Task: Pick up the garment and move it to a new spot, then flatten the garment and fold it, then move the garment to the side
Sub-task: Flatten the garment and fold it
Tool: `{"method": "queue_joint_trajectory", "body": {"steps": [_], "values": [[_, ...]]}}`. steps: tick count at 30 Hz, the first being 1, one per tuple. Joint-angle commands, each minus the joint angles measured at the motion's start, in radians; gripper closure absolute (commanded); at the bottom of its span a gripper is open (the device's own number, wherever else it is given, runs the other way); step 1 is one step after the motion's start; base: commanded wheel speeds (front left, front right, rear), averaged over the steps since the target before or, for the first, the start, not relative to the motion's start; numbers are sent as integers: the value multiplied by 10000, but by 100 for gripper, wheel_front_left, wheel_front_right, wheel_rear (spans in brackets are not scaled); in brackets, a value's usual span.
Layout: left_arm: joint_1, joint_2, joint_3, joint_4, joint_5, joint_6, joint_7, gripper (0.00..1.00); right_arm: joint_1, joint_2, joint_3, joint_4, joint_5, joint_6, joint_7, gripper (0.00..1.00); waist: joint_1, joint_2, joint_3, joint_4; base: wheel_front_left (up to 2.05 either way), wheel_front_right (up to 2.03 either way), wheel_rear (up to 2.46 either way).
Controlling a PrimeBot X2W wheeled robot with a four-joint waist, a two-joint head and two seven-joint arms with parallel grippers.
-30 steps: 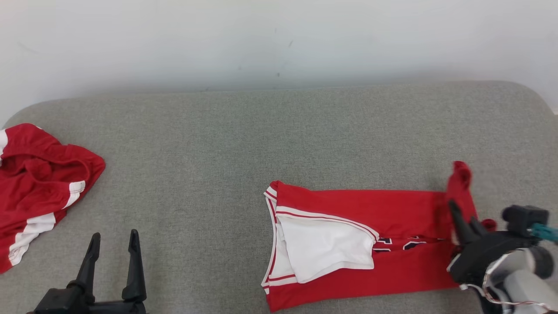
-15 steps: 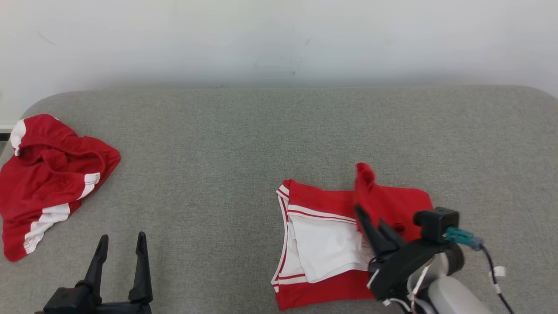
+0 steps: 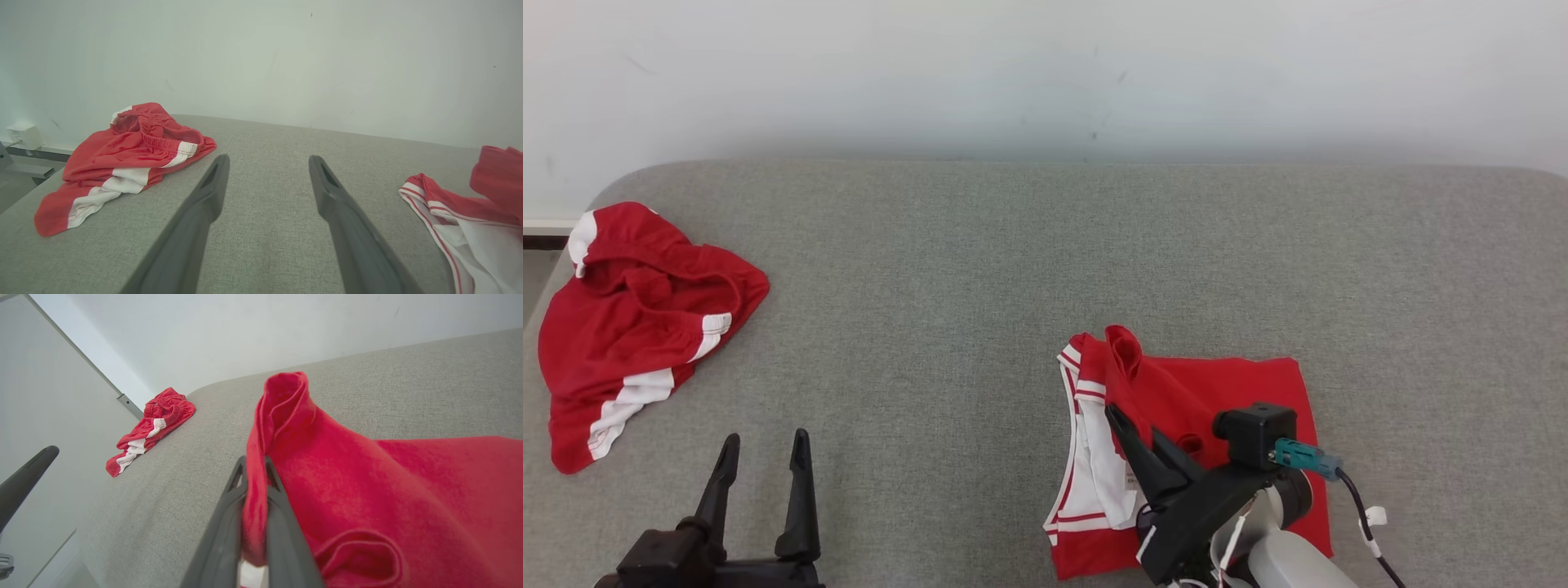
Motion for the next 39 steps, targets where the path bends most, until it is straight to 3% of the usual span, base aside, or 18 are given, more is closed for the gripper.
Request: {"method": "queue_joint_trajectory", "body": {"steps": [1,2,3,7,12,23,29,39], "values": [[-134,-5,-24,60,-32,41,-3,0,-168,137,36,181,34,-21,-181,80,0,0,11,22,0,0,0],[-156,-7,-38,87,-44,36,-4,0,-229,149,98,327,-35,-21,-229,11,0,0,13,31,0,0,0],[-171,-5,-53,112,-51,31,-3,0,-280,169,62,451,-39,-21,-342,0,0,0,14,39,0,0,0],[-207,-7,-52,154,-94,41,-3,0,-544,191,-21,721,-73,-21,-823,0,0,0,0,0,0,0,0],[-114,-7,2,147,-35,20,-3,0,-757,-239,-277,578,-34,-21,-1483,0,0,0,-85,-161,0,0,0],[77,-6,132,63,95,-5,-3,0,207,-1277,-2044,-317,-641,-21,-2175,0,0,0,-359,-498,0,0,0],[323,-6,280,-78,191,58,-3,0,1668,-1253,-3363,-1256,-1626,-21,-2249,0,0,0,-548,-752,0,0,0],[752,-4,279,-229,422,207,-3,0,3361,-645,-4317,-2398,-2889,-21,-2255,0,0,0,-748,-887,0,0,0]]}}
